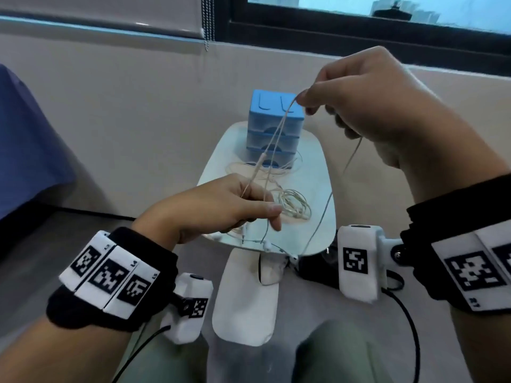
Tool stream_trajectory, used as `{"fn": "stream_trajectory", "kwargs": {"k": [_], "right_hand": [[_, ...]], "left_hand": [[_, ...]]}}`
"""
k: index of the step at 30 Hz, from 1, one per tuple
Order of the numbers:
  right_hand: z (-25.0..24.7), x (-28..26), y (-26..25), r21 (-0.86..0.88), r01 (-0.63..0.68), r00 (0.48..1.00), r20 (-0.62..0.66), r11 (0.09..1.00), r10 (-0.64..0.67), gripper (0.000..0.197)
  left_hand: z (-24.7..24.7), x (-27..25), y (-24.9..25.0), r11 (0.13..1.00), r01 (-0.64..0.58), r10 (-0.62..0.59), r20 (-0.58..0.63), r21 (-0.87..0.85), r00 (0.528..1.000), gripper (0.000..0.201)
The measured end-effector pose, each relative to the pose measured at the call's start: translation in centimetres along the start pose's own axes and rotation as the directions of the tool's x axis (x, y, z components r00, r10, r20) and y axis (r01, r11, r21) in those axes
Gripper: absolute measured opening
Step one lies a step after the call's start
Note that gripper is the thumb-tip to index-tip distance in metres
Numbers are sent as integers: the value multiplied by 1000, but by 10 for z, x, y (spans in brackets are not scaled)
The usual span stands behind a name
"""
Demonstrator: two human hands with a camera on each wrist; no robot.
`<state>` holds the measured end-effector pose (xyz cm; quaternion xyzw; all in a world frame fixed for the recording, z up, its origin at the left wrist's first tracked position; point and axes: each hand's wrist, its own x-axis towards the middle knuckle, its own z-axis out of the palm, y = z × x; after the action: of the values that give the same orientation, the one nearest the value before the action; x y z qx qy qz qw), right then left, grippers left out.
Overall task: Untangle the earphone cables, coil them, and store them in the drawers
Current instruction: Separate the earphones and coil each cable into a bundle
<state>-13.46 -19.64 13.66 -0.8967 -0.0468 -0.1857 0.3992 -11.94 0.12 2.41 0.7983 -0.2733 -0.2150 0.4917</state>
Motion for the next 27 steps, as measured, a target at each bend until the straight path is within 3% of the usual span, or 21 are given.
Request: {"fn": "stream_trajectory", "kwargs": {"k": [4,8,10,14,18,21,25,27], "right_hand": [[-4,13,2,-162,52,974,-209,985,-86,25],[-18,18,7,-135,47,927,-364,990,-94,36],[-21,17,9,-115,83,915,-384,990,-121,40],[-17,11,15,-106,107,967,-221,989,-128,35],[-13,5,17,-87,155,988,17,984,-154,32],[-7,5,24,-79,189,966,197,979,-171,46],[2,12,56,18,65,986,154,998,-67,53],[12,7,70,73,39,978,204,997,-54,51]], "left_hand": [[-11,-2,2,990,124,-130,106,59,986,30],[-8,0,4,973,196,-213,148,118,966,31],[-5,2,0,972,188,-208,146,144,967,30],[-2,8,-5,991,30,-46,120,128,992,19],[1,19,3,991,-100,108,86,-92,990,13],[3,22,19,921,-164,185,27,-354,982,20],[-16,12,35,779,-226,200,-110,-585,974,25],[-28,6,35,695,-226,184,-135,-683,973,22]]}}
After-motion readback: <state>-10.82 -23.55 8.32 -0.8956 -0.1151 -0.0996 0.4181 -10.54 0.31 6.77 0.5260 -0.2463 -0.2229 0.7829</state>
